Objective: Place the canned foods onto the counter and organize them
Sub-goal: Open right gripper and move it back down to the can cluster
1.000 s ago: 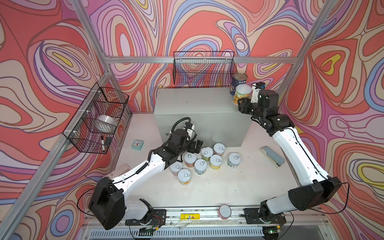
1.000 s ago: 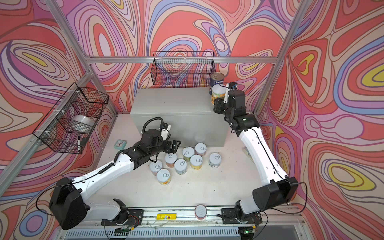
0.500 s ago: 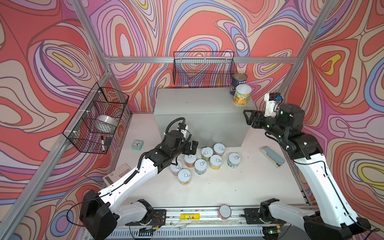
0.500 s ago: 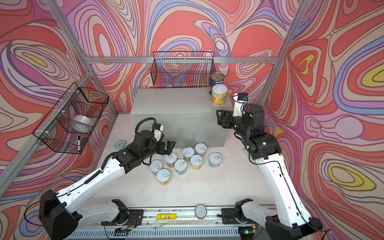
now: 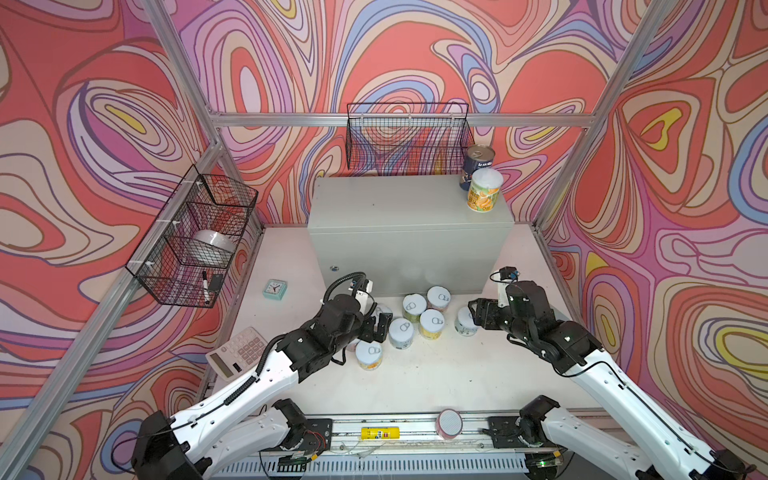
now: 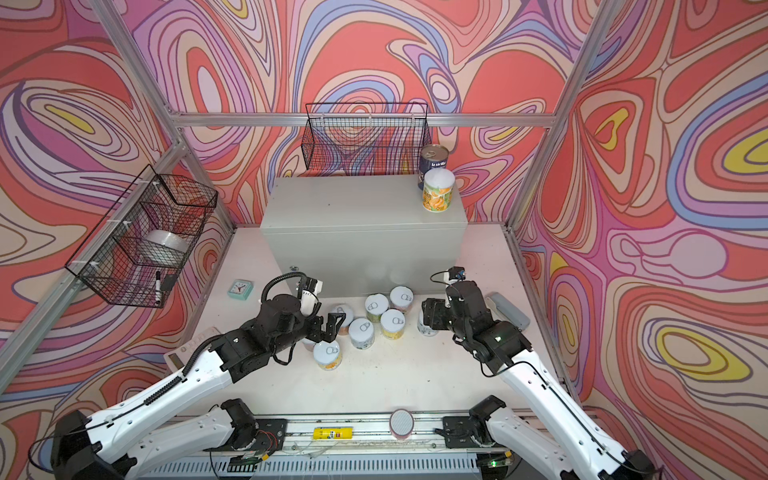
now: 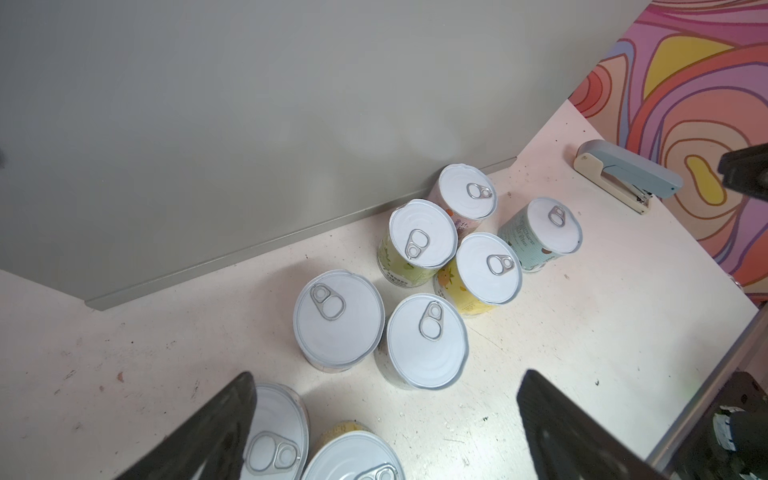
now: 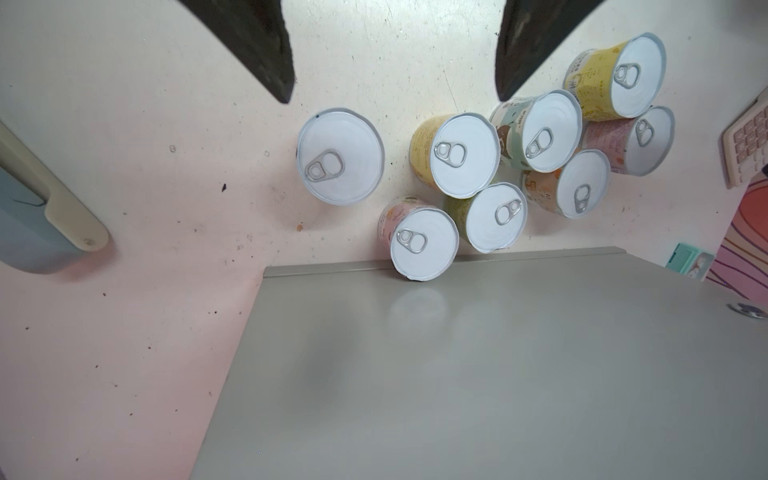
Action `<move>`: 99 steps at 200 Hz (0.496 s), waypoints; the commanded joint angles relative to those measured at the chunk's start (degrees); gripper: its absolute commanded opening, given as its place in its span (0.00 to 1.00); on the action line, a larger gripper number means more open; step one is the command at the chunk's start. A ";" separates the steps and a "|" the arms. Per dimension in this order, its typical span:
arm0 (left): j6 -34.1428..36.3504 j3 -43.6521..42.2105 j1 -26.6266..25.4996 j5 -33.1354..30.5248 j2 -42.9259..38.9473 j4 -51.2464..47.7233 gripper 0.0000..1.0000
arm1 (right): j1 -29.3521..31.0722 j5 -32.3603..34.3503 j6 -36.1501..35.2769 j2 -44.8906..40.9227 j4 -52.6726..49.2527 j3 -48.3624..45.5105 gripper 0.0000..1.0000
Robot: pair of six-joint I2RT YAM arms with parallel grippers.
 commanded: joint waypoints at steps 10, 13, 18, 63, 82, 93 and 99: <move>-1.58 -2.30 -0.13 1.69 -1.30 6.19 0.99 | 0.98 6.49 3.13 -1.96 0.43 -2.51 0.87; -1.61 -2.50 -0.20 1.85 -1.34 6.58 0.99 | 0.98 6.62 3.32 -2.13 0.50 -2.81 0.88; -1.72 -2.79 -0.22 2.07 -1.35 7.10 0.99 | 0.95 6.62 3.43 -2.43 0.79 -3.41 0.90; -2.33 -3.01 -0.19 2.38 -0.69 7.89 0.97 | 1.13 7.97 4.75 -0.58 0.99 -5.68 0.96; -2.65 -3.34 -0.12 2.37 -0.82 8.31 0.97 | 1.17 8.68 5.21 0.43 0.61 -6.25 0.96; -2.44 -3.35 -0.13 2.38 -0.58 8.27 0.97 | 1.13 8.70 5.44 0.99 0.62 -6.69 0.96; -2.27 -3.22 -0.13 2.54 -0.41 8.14 0.97 | 1.13 8.83 5.76 1.34 0.68 -6.97 0.95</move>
